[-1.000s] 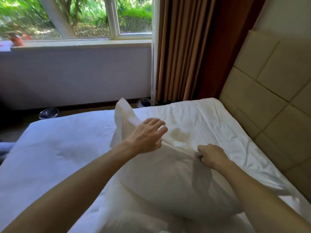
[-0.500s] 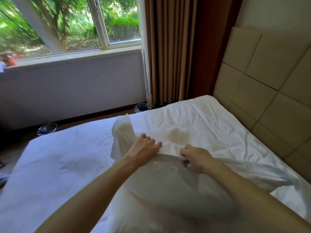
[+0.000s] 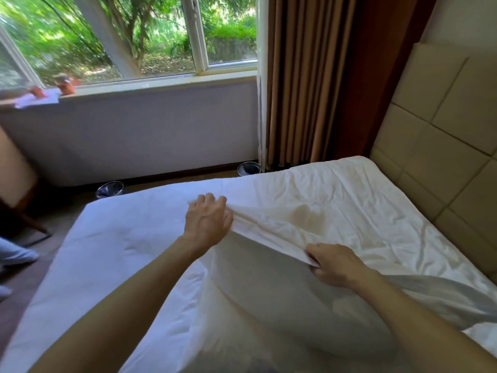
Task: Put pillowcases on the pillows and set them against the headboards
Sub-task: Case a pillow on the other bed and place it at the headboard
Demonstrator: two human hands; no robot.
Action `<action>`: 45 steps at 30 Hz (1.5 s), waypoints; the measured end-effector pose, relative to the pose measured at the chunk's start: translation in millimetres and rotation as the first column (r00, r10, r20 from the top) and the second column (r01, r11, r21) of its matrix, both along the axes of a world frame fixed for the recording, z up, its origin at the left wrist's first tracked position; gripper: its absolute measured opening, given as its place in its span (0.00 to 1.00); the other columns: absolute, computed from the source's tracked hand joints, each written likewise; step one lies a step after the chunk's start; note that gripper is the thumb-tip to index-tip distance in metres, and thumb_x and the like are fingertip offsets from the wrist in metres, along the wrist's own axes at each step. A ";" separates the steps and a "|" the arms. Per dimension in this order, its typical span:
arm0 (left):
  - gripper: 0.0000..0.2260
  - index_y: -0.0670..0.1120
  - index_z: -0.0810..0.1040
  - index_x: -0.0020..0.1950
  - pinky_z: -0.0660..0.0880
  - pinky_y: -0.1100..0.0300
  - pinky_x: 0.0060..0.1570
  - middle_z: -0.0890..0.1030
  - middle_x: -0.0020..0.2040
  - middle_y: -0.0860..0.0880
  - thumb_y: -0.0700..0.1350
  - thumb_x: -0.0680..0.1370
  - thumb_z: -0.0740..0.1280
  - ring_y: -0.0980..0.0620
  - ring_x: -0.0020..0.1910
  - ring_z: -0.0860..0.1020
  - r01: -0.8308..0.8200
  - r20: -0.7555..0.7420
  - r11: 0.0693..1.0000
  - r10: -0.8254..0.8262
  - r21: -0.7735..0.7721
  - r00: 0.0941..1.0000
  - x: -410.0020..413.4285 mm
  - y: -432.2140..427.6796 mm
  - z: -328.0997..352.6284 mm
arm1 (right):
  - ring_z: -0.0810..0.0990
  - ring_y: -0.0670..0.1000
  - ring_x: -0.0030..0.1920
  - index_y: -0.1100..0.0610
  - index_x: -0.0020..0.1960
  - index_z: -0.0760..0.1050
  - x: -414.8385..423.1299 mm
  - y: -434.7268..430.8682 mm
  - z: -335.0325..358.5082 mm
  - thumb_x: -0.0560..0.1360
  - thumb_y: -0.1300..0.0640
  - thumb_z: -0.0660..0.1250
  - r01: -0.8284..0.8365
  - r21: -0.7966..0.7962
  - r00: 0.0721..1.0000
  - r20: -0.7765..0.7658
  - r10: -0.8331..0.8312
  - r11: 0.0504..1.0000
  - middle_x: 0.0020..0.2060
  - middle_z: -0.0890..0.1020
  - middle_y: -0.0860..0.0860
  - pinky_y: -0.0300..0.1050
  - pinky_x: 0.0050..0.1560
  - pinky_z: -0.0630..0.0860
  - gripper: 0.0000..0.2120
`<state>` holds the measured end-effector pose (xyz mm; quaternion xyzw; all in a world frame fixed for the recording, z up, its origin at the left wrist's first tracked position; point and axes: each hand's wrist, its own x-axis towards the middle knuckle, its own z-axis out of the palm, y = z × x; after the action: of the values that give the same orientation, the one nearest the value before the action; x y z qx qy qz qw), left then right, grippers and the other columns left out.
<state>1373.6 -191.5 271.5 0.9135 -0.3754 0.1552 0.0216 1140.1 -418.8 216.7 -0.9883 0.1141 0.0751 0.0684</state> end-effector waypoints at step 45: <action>0.18 0.46 0.74 0.60 0.68 0.48 0.58 0.79 0.59 0.42 0.57 0.77 0.61 0.40 0.59 0.76 0.575 -0.357 0.779 -0.479 0.249 0.802 -93.7 -116.9 -41.4 | 0.80 0.57 0.47 0.50 0.46 0.66 -24.4 17.9 -14.8 0.77 0.42 0.57 0.182 -0.046 0.979 0.096 -0.177 0.982 0.46 0.80 0.51 0.48 0.38 0.66 0.11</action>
<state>1279.9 -308.4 230.1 0.7715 -0.6324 -0.0534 -0.0440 1115.7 -400.8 201.9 -0.9778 0.2016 0.0200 0.0532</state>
